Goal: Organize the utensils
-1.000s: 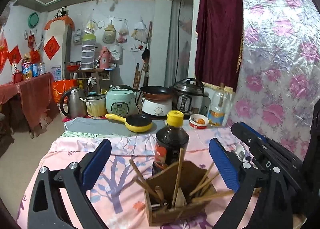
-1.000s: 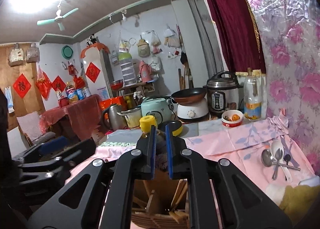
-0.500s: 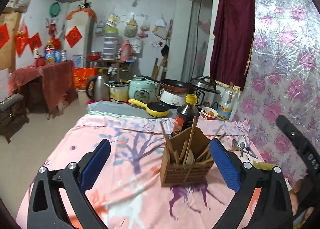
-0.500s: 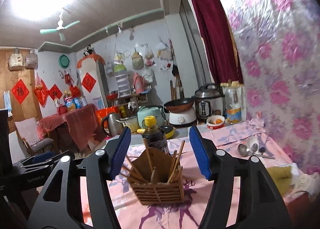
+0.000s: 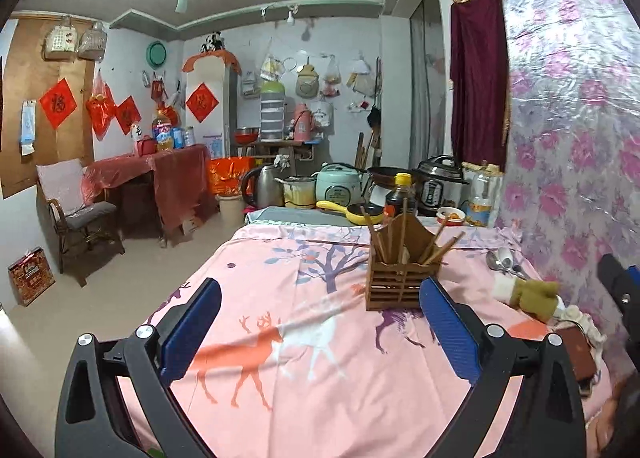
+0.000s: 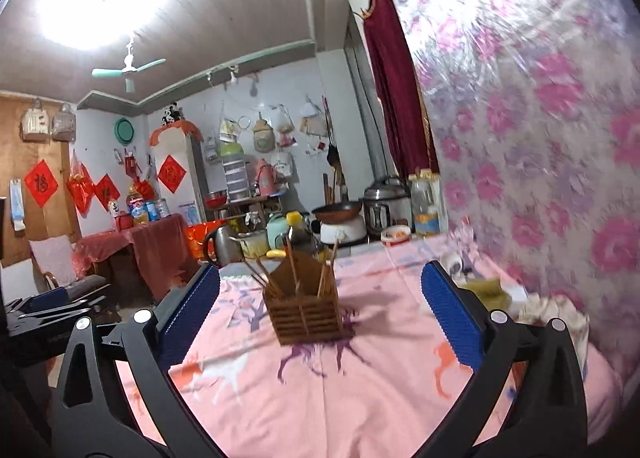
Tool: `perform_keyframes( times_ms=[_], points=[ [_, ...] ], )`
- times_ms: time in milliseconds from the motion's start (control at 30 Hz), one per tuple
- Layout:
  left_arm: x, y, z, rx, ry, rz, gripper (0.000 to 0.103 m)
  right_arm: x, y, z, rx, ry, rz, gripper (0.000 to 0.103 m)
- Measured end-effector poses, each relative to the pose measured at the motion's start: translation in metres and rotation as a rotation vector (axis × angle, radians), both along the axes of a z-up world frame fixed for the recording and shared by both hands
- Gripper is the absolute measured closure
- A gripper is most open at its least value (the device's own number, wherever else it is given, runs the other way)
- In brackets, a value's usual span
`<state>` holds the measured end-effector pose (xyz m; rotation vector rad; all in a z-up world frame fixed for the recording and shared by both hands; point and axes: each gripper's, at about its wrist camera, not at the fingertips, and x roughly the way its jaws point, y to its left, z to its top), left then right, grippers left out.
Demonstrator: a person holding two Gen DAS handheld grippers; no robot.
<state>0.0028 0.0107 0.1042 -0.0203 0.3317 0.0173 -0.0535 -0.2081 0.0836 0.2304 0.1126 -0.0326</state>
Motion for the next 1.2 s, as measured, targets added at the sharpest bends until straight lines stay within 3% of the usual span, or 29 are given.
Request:
perform_keyframes(
  times_ms=[100, 267, 433, 700, 867, 1200],
  points=[
    [-0.019, -0.004, -0.004, 0.002, -0.030, -0.030, 0.005, -0.006, 0.002, 0.000, -0.023, 0.002, -0.012, 0.005],
    [-0.028, -0.016, -0.015, 0.099, -0.056, -0.010, 0.005, -0.002, 0.012, -0.005, -0.051, 0.019, -0.034, 0.005],
    [-0.017, -0.008, -0.025, 0.052, -0.014, -0.039, 0.005, 0.012, 0.019, -0.020, -0.065, 0.079, -0.043, 0.005],
    [0.014, 0.001, -0.047, 0.037, 0.088, 0.009, 0.005, 0.041, 0.016, -0.046, -0.035, 0.198, -0.021, 0.006],
    [0.022, -0.002, -0.058, 0.062, 0.124, 0.022, 0.005, 0.045, 0.008, -0.051, -0.006, 0.218, -0.022, 0.005],
    [0.017, -0.009, -0.060, 0.092, 0.109, 0.015, 0.005, 0.039, 0.020, -0.049, -0.026, 0.210, 0.030, 0.005]
  ],
)
